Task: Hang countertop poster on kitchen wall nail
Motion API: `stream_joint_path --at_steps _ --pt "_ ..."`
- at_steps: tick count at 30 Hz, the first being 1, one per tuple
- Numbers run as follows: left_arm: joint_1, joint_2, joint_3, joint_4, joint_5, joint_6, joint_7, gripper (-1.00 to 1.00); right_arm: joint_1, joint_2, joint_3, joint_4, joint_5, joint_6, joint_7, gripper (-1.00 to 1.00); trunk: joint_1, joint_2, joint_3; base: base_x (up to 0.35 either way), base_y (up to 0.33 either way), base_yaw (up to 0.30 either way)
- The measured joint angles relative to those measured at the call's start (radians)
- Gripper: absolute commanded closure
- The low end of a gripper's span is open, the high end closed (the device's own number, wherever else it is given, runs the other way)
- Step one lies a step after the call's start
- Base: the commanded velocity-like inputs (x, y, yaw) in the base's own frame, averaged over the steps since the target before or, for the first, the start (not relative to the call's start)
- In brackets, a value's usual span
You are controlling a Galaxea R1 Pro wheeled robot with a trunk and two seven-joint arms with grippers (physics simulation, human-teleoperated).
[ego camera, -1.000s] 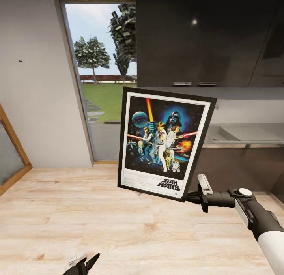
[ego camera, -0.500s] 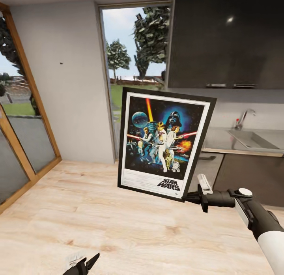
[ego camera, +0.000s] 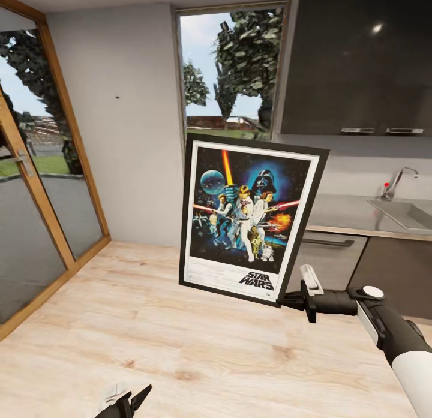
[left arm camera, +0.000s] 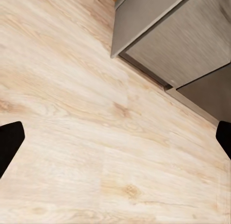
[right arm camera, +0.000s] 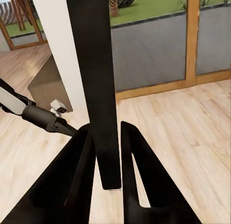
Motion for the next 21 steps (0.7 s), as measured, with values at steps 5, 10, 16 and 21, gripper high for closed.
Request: stream_joint_path --at_steps 5,10,16,21 --pt "0.0 0.0 0.0 0.0 0.0 0.0 0.0 -1.0 0.0 0.0 -0.001 0.0 -0.001 0.0 0.0 1.0 0.0 0.0 0.0 0.035 0.341 0.008" --pt "0.0 0.0 0.0 0.0 0.0 0.0 0.0 -1.0 0.0 0.0 0.0 0.0 -0.001 0.0 0.0 1.0 0.0 0.0 0.0 0.117 0.343 0.157" --pt "0.0 0.0 0.0 0.0 0.0 0.0 0.0 -1.0 0.0 0.0 0.0 0.0 -0.001 0.0 0.0 1.0 0.0 0.0 0.0 0.178 0.328 0.256" --pt "0.0 0.0 0.0 0.0 0.0 0.0 0.0 -1.0 0.0 0.0 0.0 0.0 -0.001 0.0 0.0 1.0 0.0 0.0 0.0 0.227 0.295 0.282"
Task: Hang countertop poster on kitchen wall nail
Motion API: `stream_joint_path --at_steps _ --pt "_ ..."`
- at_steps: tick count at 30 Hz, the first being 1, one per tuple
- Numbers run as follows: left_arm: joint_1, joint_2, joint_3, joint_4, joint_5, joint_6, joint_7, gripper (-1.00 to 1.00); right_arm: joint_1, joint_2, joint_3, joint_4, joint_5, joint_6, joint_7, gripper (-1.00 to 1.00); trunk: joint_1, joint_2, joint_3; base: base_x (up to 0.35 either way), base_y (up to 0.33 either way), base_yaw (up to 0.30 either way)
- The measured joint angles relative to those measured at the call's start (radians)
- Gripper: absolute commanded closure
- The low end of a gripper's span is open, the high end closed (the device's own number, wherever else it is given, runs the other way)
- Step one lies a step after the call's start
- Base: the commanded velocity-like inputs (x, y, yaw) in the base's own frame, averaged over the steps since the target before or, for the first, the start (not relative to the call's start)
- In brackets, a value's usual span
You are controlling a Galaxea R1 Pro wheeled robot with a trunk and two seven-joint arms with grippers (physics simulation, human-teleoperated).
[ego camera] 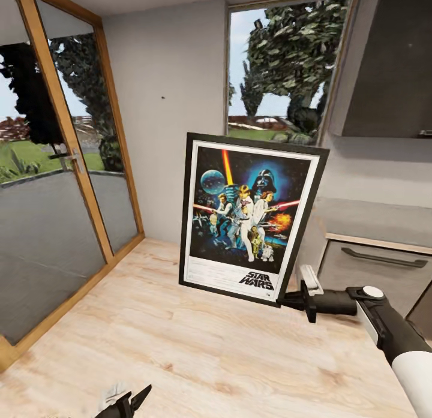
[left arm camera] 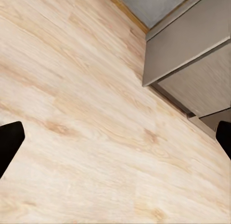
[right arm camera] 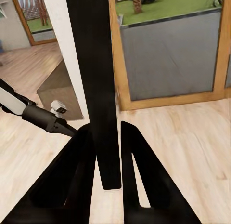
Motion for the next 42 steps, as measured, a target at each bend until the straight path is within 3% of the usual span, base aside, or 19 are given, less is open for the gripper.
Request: stream_joint_path --at_steps 11,42 --pt "0.0 0.0 0.0 0.0 0.0 0.002 0.0 -1.0 0.0 0.0 0.0 0.0 0.0 0.0 0.0 1.0 0.0 0.0 0.0 0.247 0.278 0.251" --pt "0.0 0.0 -0.001 0.0 0.0 0.002 0.0 -1.0 0.0 0.0 0.0 0.0 0.0 0.0 0.0 1.0 0.0 0.0 0.0 0.241 0.286 0.004"
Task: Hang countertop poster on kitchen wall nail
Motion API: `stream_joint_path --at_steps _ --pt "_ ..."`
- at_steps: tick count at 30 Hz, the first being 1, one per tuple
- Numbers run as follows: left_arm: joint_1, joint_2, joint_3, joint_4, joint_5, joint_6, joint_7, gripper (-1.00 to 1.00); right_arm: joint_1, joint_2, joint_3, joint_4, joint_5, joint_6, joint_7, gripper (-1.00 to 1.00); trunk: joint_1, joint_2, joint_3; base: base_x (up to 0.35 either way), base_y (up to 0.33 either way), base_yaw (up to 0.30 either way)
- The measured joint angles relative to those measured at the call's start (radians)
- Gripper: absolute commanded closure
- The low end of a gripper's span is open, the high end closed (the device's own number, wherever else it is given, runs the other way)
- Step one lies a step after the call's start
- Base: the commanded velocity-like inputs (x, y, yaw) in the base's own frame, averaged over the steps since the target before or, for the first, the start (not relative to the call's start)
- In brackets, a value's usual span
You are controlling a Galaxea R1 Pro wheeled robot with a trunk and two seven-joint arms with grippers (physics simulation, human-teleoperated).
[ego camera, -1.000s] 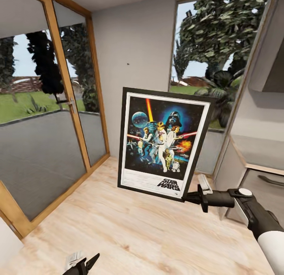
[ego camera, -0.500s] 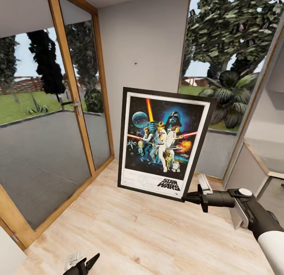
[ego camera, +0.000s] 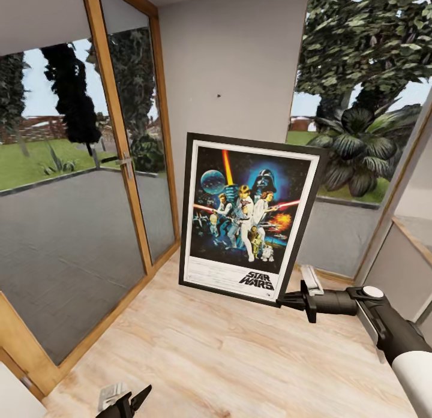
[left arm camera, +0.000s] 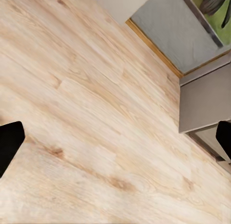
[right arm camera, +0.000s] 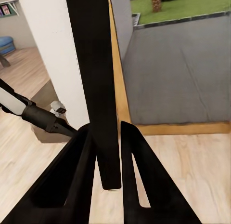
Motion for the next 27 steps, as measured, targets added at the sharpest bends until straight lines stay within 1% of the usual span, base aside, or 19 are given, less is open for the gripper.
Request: stream_joint_path --at_steps 6,21,27 --pt "-0.001 0.0 0.001 0.0 0.0 0.0 0.0 -1.0 0.0 0.0 0.0 0.0 0.0 0.0 0.0 1.0 0.0 0.0 0.003 0.228 0.298 -0.172" --pt "-0.001 0.0 0.001 0.0 0.0 0.0 0.0 -1.0 0.001 0.0 0.0 0.0 0.0 0.0 0.0 1.0 0.0 0.0 0.016 0.225 0.299 -0.262" --pt "-0.001 0.0 0.001 0.0 0.0 0.0 0.0 -1.0 0.0 0.0 0.0 0.0 0.0 0.0 0.0 1.0 0.0 0.0 0.018 0.194 0.315 -0.079"
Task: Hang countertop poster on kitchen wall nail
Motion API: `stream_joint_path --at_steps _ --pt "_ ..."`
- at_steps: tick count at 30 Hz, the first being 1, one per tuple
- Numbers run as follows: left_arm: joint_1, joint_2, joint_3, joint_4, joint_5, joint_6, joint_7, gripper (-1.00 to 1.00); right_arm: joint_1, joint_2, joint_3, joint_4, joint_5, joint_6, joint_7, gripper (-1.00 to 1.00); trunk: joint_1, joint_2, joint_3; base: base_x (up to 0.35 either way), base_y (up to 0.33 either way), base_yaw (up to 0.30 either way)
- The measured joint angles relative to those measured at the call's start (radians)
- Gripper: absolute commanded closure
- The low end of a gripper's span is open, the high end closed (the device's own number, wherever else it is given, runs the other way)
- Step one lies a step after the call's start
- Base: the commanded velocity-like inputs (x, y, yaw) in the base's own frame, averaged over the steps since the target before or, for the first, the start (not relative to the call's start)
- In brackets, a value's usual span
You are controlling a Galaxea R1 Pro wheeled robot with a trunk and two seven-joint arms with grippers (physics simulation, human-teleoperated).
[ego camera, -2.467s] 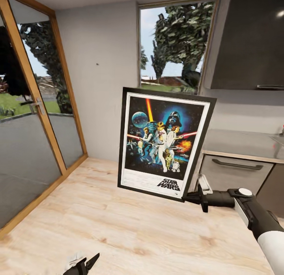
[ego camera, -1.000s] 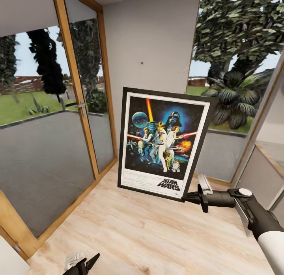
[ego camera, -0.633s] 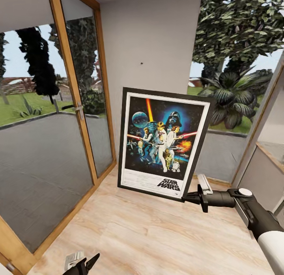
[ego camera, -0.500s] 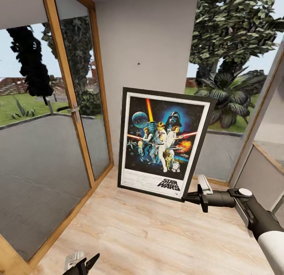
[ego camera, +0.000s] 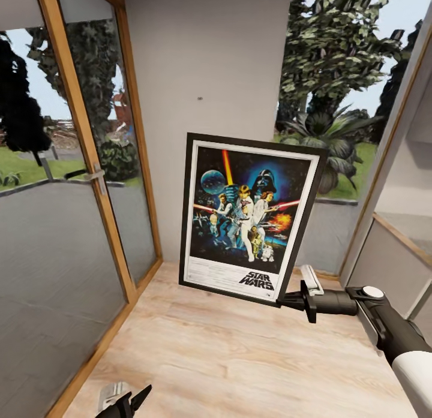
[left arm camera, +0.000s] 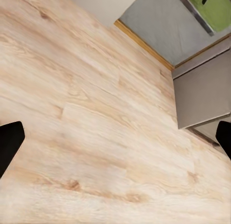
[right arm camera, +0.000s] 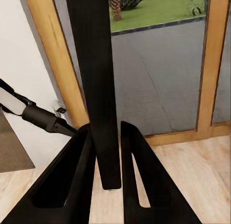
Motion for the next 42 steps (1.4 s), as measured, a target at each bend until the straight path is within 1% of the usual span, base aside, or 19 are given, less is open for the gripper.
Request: stream_joint_path --at_steps 14,35,37,42 --pt "0.0 0.0 0.0 0.0 0.0 0.0 0.0 -1.0 0.0 0.0 0.0 0.0 0.0 0.0 0.0 1.0 0.0 0.0 0.0 0.183 0.319 -0.017" --pt "0.0 0.002 0.0 0.0 0.0 0.0 0.0 -1.0 0.0 0.0 0.0 0.0 0.0 0.0 0.0 1.0 0.0 0.0 0.003 0.182 0.319 -0.274" --pt "0.0 0.007 0.0 0.0 0.0 -0.001 0.0 -1.0 0.0 0.0 0.0 0.0 0.0 0.0 0.0 1.0 0.0 0.0 0.003 0.128 0.218 -0.129" --pt "0.0 0.009 -0.001 0.0 0.0 -0.001 -0.001 -1.0 0.0 0.0 0.0 0.0 0.0 0.0 0.001 1.0 0.0 0.0 0.003 0.041 0.07 -0.041"
